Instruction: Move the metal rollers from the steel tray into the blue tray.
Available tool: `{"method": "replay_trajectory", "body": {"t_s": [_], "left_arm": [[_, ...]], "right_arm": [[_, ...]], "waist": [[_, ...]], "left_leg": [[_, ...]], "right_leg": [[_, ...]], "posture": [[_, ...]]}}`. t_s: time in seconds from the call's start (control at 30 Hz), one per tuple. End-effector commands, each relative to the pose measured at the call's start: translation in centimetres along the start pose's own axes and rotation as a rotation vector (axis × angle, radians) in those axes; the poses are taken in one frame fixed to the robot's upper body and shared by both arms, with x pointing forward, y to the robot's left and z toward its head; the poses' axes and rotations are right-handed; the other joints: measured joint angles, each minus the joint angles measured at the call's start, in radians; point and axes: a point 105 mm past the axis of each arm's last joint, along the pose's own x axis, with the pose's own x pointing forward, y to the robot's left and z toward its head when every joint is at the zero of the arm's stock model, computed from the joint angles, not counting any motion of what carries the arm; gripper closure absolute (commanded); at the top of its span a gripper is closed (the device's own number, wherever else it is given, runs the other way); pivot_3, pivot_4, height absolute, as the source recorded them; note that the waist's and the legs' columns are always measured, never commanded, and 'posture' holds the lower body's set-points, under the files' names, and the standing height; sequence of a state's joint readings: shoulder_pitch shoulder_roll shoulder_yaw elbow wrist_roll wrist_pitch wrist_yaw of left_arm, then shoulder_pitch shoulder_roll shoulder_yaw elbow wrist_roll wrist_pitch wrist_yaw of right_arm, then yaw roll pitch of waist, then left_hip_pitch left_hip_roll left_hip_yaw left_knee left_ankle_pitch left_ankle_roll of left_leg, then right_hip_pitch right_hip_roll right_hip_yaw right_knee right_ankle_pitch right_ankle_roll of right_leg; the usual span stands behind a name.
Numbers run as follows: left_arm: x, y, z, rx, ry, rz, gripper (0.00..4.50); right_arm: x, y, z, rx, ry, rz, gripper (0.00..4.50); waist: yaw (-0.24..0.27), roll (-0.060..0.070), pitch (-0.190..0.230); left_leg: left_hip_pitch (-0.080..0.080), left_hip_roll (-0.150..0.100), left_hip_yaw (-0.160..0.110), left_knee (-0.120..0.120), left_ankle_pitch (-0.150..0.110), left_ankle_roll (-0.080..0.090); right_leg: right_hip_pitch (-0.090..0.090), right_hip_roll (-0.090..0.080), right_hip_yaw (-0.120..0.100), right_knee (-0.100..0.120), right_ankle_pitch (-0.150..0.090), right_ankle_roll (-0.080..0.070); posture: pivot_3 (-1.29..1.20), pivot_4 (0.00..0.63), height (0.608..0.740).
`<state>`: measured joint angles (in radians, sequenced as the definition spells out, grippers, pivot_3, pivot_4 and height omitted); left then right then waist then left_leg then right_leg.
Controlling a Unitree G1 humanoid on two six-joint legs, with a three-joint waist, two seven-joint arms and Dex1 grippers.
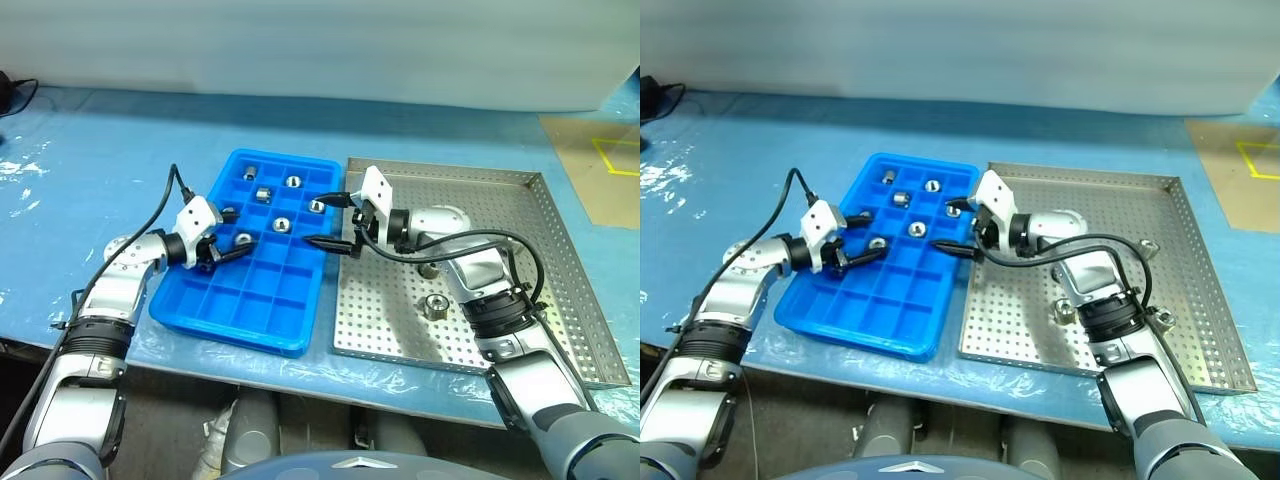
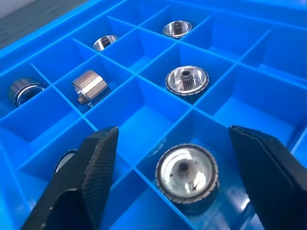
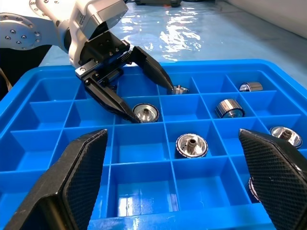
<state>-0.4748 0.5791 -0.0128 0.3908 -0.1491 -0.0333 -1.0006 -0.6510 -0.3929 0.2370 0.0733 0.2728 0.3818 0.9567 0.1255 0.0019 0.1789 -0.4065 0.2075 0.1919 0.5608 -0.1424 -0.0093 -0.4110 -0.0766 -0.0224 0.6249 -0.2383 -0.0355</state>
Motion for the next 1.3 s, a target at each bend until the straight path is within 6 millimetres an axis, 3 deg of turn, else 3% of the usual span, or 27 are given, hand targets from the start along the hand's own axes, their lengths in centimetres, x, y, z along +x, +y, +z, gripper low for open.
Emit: {"method": "replay_trajectory", "body": {"t_s": [0.03,0.13,0.27,0.4,0.6,0.7,0.83,1.07,1.3], "left_arm": [[0.1,0.1,1.9,0.036,-0.056,-0.012,0.8],[-0.2,-0.1,3.0,0.047,-0.086,-0.026,0.8],[-0.3,-1.6,5.9,0.04,-0.172,-0.096,0.8],[1.2,-1.6,9.1,-0.003,-0.27,-0.128,0.8],[4.2,-2.0,8.9,0.025,-0.262,-0.195,0.8],[6.6,-2.8,9.5,0.028,-0.287,-0.26,0.8],[9.6,-4.0,10.5,0.036,-0.323,-0.337,0.8],[12.3,-6.1,12.2,0.06,-0.372,-0.47,0.8],[15.1,-8.9,11.6,0.103,-0.3,-0.547,0.8]], "right_arm": [[-0.6,-0.1,1.1,-0.035,-0.033,-0.017,0.0],[-0.6,-0.2,1.1,-0.033,-0.033,-0.021,0.0],[-1.0,-0.3,1.1,-0.029,-0.036,-0.032,0.0],[-2.2,-1.1,0.9,-0.026,-0.018,-0.079,0.0],[-4.9,-3.1,0.9,-0.032,-0.005,-0.22,0.0],[-7.5,-3.4,0.4,-0.033,0.027,-0.316,0.0],[-10.0,-2.4,-0.4,-0.015,0.065,-0.406,0.0],[-12.2,-0.6,-0.9,0.015,0.096,-0.524,0.0],[-14.4,0.6,-1.0,0.033,0.129,-0.62,0.0]], "waist": [[0.0,0.0,0.0],[-0.002,0.0,0.0],[-0.004,0.0,0.0],[-0.001,0.0,0.0],[-0.017,0.0,0.0],[-0.024,0.0,0.0],[-0.043,0.0,0.0],[-0.112,0.0,0.0],[-0.145,0.0,0.0]], "left_leg": [[0.0,0.0,0.0,0.0,0.0,0.0],[0.0,0.0,0.0,0.0,0.0,0.0],[0.0,0.0,0.0,0.0,0.0,0.0],[0.0,0.0,0.003,0.0,0.0,0.0],[0.002,0.0,0.005,0.001,0.001,-0.001],[0.0,-0.001,0.006,0.001,0.001,0.0],[-0.001,-0.002,0.007,0.002,-0.001,0.002],[0.002,-0.002,0.007,0.002,-0.003,0.006],[0.003,-0.002,0.007,0.004,-0.004,0.008]], "right_leg": [[0.0,0.0,0.0,0.0,0.0,0.0],[0.0,0.0,0.0,0.001,0.0,0.0],[0.0,0.001,0.0,0.001,0.0,0.0],[0.0,0.001,0.0,0.001,0.0,0.0],[0.001,0.001,0.001,0.001,0.0,0.0],[0.001,0.001,0.001,0.0,0.0,0.0],[0.001,0.002,0.001,-0.001,0.0,0.001],[0.003,0.002,0.002,-0.002,0.0,0.001],[0.005,0.002,0.003,-0.004,0.001,0.001]], "posture": [[0.07,0.15,0.74],[0.07,0.15,0.74],[0.05,0.15,0.74],[0.02,0.15,0.74],[-0.09,0.15,0.74],[-0.18,0.15,0.74],[-0.3,0.15,0.74],[-0.45,0.15,0.74],[-0.55,0.15,0.74]]}}
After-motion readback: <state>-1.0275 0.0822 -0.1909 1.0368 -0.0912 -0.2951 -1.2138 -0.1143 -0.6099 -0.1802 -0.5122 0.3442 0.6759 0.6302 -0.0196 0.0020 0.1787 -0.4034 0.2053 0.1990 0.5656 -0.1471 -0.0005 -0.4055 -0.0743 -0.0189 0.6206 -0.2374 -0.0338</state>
